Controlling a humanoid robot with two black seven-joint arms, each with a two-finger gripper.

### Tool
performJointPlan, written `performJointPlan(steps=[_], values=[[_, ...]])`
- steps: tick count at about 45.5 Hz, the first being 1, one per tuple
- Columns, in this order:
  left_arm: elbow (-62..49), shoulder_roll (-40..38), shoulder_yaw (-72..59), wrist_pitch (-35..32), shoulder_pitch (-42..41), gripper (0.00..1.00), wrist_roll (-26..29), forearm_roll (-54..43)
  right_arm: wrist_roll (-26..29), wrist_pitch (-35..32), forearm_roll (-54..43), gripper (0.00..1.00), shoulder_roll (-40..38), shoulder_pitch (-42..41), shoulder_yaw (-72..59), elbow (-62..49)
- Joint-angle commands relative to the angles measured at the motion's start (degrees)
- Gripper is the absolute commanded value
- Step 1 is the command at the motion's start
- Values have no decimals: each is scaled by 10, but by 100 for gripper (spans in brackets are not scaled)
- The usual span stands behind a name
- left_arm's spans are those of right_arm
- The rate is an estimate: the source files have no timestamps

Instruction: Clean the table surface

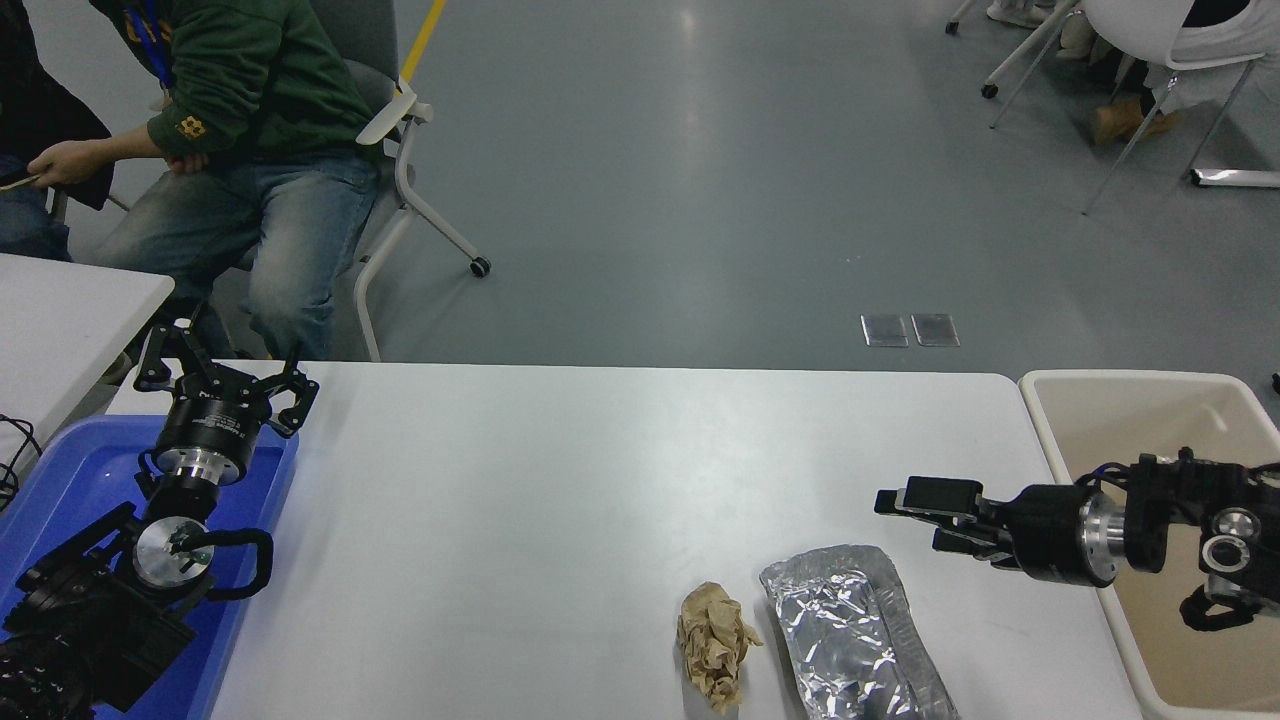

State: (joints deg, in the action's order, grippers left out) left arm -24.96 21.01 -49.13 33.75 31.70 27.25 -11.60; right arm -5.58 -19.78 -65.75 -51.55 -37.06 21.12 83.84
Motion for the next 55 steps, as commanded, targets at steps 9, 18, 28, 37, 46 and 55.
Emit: performJointPlan(steps=[9, 18, 28, 37, 46, 55], values=[[0, 0, 0, 0, -1, 100, 0, 0, 1, 3, -229, 100, -7, 7, -19, 41], [0, 0, 0, 0, -1, 100, 0, 0, 3, 27, -284, 100, 8, 6, -54, 32], [0, 0, 0, 0, -1, 100, 0, 0, 6, 33, -280, 99, 27, 15, -64, -5], [0, 0, 0, 0, 0, 100, 0, 0, 4, 33, -277, 99, 53, 27, -70, -20], [0, 0, 0, 0, -1, 100, 0, 0, 4, 32, -253, 99, 61, 40, -70, -26], [0, 0, 0, 0, -1, 100, 0, 0, 2, 36, -250, 97, 74, 43, -66, -27]])
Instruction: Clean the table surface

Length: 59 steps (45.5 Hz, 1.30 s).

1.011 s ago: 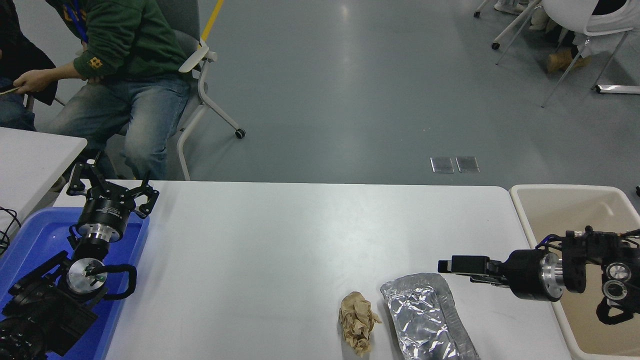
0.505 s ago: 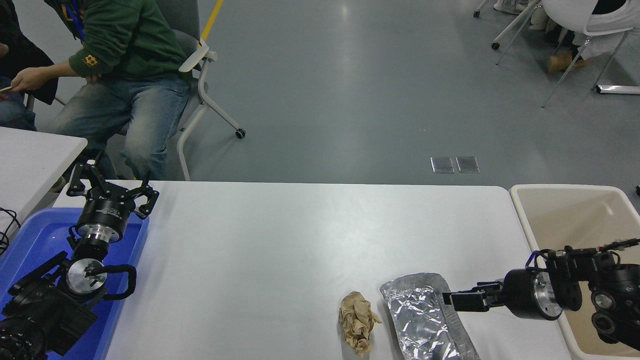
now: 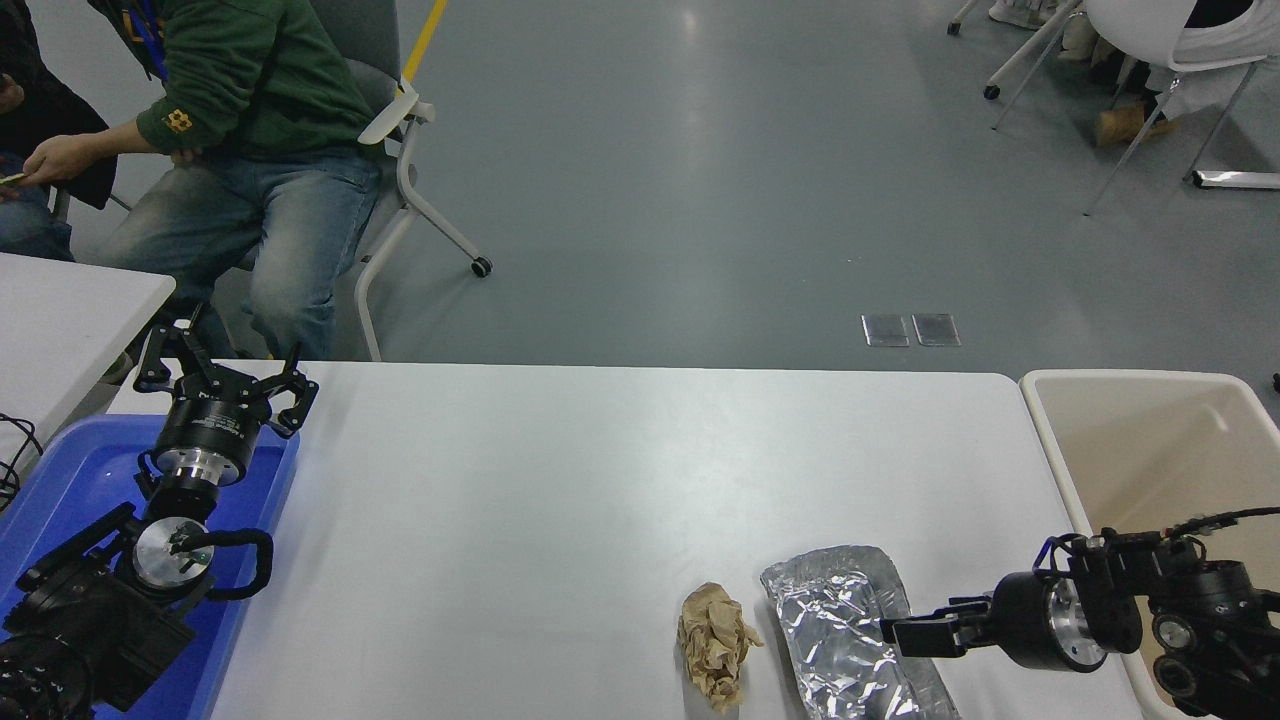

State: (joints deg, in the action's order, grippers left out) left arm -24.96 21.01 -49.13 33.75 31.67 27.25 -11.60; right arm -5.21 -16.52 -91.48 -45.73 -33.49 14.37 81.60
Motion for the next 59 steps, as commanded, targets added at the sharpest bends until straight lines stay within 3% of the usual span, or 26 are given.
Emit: performJointPlan(steps=[1, 8, 29, 33, 37, 42, 48, 56, 59], values=[[0, 0, 0, 0, 1, 100, 0, 0, -1, 3, 8, 97, 18, 9, 3, -5], [0, 0, 0, 0, 1, 100, 0, 0, -1, 5, 6, 91, 20, 10, 8, -8], [0, 0, 0, 0, 1, 100, 0, 0, -2, 39, -2, 87, 32, 19, -4, -53], [0, 0, 0, 0, 1, 100, 0, 0, -2, 41, -3, 81, 39, 19, -9, -57], [0, 0, 0, 0, 0, 100, 0, 0, -3, 54, -4, 67, 41, 17, -29, -61], [0, 0, 0, 0, 0, 100, 0, 0, -5, 61, -4, 63, 41, 14, -41, -61], [0, 0, 0, 0, 1, 100, 0, 0, -6, 64, -5, 49, 41, 12, -46, -62], [0, 0, 0, 0, 0, 100, 0, 0, -13, 64, -21, 19, 41, 10, -48, -62], [0, 0, 0, 0, 0, 100, 0, 0, -13, 63, -21, 0, 40, 9, -48, -63]])
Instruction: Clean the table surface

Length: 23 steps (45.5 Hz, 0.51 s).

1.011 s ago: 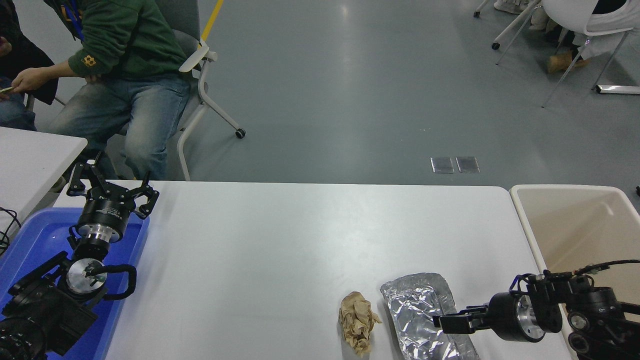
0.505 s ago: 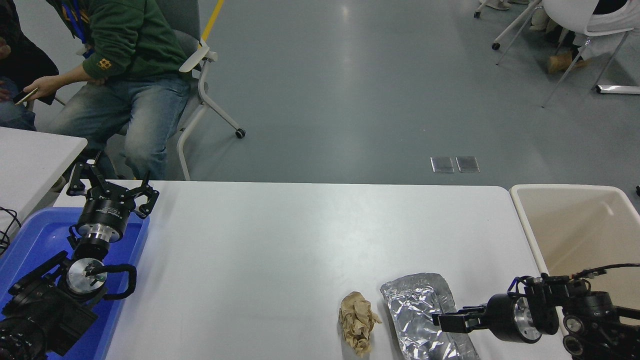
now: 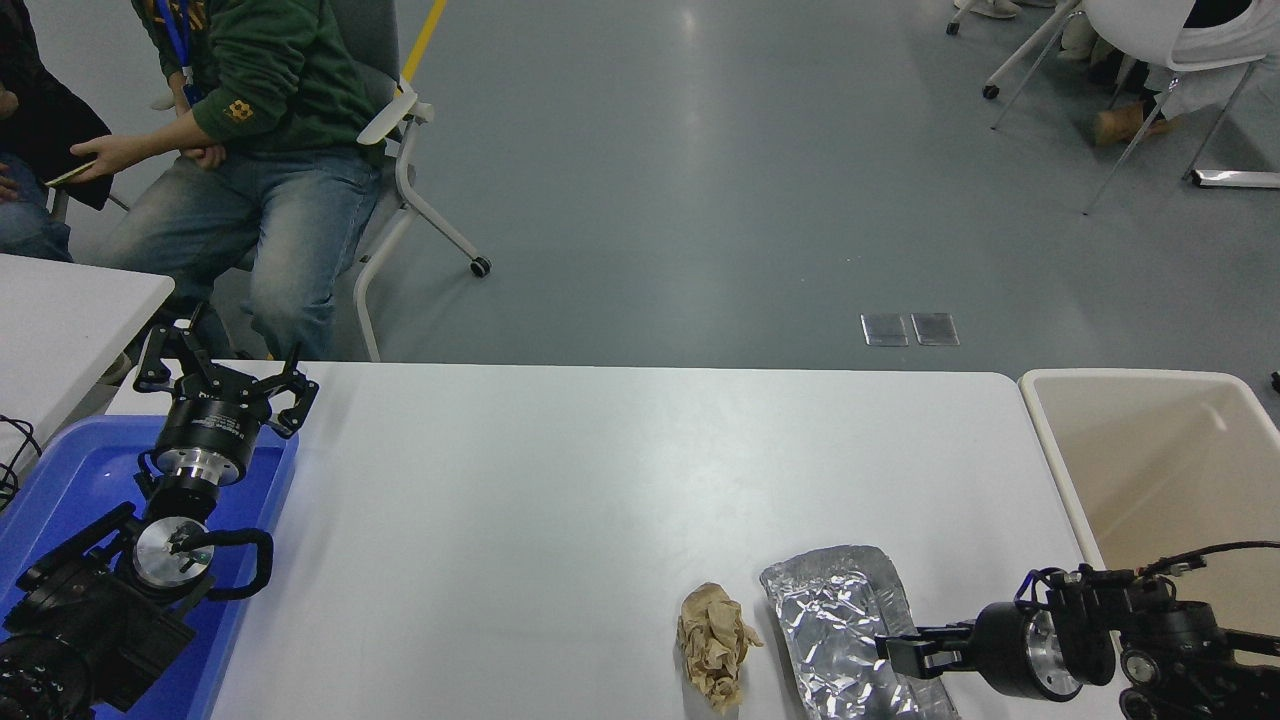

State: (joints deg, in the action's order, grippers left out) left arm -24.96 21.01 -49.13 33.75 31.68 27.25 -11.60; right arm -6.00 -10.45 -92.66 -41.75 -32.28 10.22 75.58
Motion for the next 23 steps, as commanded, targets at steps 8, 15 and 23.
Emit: performJointPlan(steps=[8, 15, 23], values=[[0, 0, 0, 0, 0, 100, 0, 0, -6, 3, -9, 0, 0, -7, -6, -3], [0, 0, 0, 0, 0, 100, 0, 0, -15, 2, -9, 0, -1, -10, -6, -1], [0, 0, 0, 0, 0, 100, 0, 0, -19, -1, 0, 0, -10, -22, -6, 4]])
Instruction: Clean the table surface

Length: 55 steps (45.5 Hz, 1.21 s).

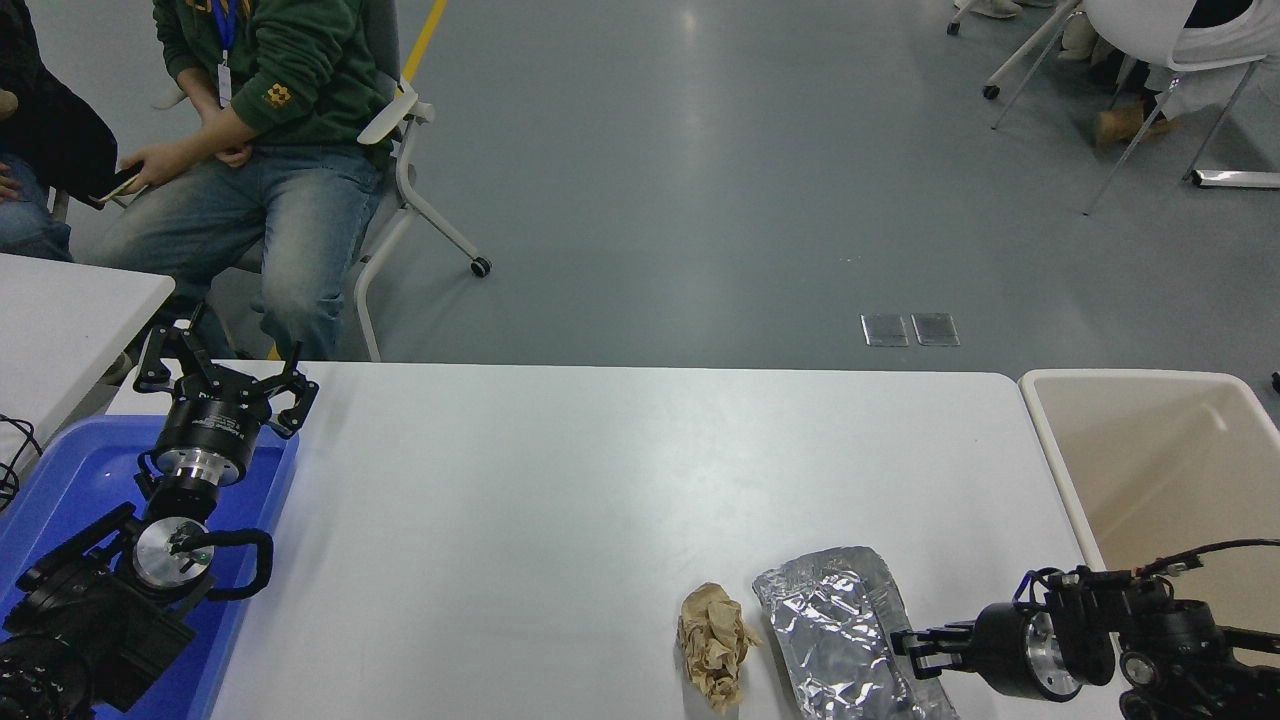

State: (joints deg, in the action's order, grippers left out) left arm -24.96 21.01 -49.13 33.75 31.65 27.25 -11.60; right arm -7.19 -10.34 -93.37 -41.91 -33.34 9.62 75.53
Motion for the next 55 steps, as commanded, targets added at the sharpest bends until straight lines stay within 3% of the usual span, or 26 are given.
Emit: performJointPlan(steps=[1, 20, 55], values=[[0, 0, 0, 0, 1, 100, 0, 0, -7, -3, 8, 0, -11, -13, 0, 5], [0, 0, 0, 0, 0, 100, 0, 0, -52, -31, 58, 0, -86, -63, 0, 53], [0, 0, 0, 0, 0, 100, 0, 0, -64, -120, 188, 0, -240, -225, 13, 177]])
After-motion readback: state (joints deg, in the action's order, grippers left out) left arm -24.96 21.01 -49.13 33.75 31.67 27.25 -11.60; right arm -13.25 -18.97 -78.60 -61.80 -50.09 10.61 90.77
